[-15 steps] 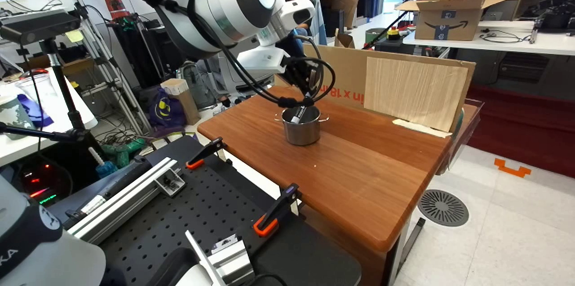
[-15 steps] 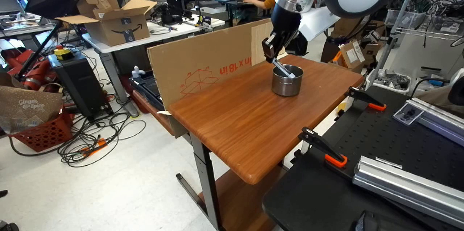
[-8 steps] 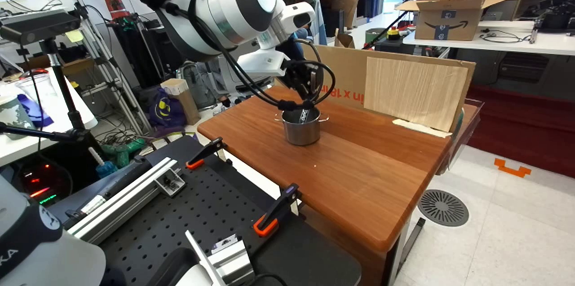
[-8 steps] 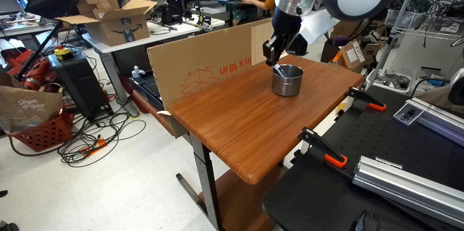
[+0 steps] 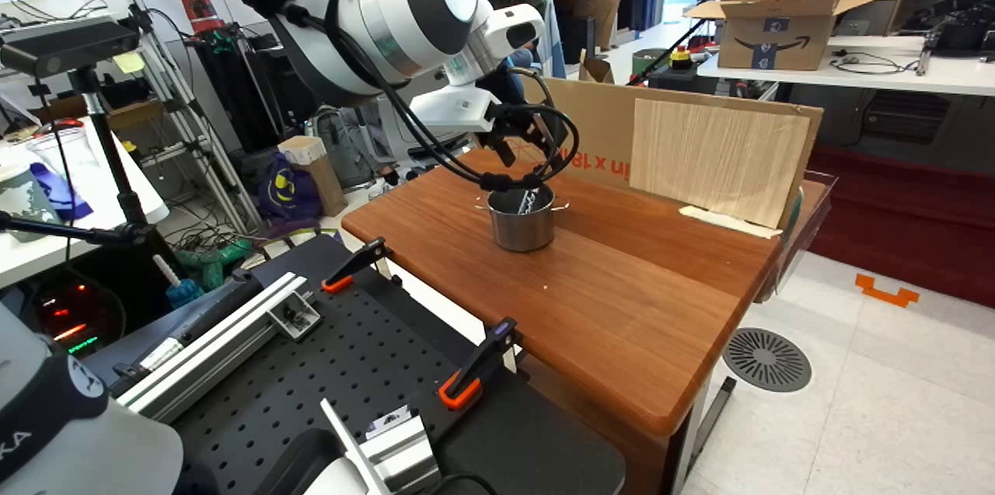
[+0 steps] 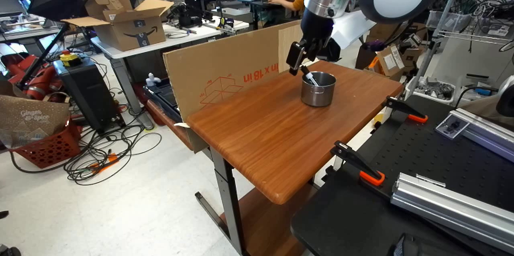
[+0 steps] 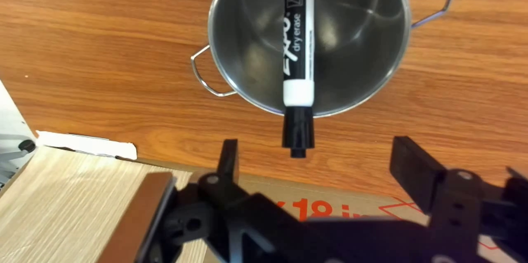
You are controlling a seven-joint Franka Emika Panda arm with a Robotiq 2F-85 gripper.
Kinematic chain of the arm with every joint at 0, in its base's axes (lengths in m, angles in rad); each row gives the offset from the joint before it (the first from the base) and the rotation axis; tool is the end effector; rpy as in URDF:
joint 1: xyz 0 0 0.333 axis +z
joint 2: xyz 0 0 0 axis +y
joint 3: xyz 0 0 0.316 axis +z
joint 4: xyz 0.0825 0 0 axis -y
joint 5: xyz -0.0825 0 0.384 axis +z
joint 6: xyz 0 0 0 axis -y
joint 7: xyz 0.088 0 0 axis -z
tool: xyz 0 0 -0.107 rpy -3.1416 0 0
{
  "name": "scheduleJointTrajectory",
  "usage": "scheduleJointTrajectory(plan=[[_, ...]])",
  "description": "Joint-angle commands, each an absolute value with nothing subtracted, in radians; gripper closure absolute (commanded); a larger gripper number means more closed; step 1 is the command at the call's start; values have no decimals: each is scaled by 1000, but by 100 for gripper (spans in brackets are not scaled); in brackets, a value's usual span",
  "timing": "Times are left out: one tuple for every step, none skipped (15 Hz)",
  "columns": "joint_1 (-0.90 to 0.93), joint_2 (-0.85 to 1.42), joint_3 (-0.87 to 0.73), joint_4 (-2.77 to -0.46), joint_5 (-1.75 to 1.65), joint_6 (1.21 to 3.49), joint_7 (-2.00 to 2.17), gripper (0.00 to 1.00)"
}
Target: Put the marker in the pot
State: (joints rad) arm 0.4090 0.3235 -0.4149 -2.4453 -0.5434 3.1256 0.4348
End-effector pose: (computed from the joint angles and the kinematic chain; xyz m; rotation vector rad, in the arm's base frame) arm 0.5063 0.0363 0.2130 2.9282 0.2133 0.5621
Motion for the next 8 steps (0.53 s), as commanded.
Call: scheduleJointTrajectory(plan=[[399, 311, -401, -2444, -543, 3102, 417, 0], [396, 297, -396, -2452, -543, 3101, 413, 0], [394, 289, -393, -2456, -542, 3102, 411, 0], [390, 268, -386, -2468, -541, 3100, 407, 0], [387, 255, -380, -2473, -540, 3098, 403, 0], [382, 230, -370, -2484, -536, 3094, 398, 0], [377, 211, -358, -2493, -531, 3089, 393, 0], [370, 180, -341, -2508, -523, 3083, 385, 0]])
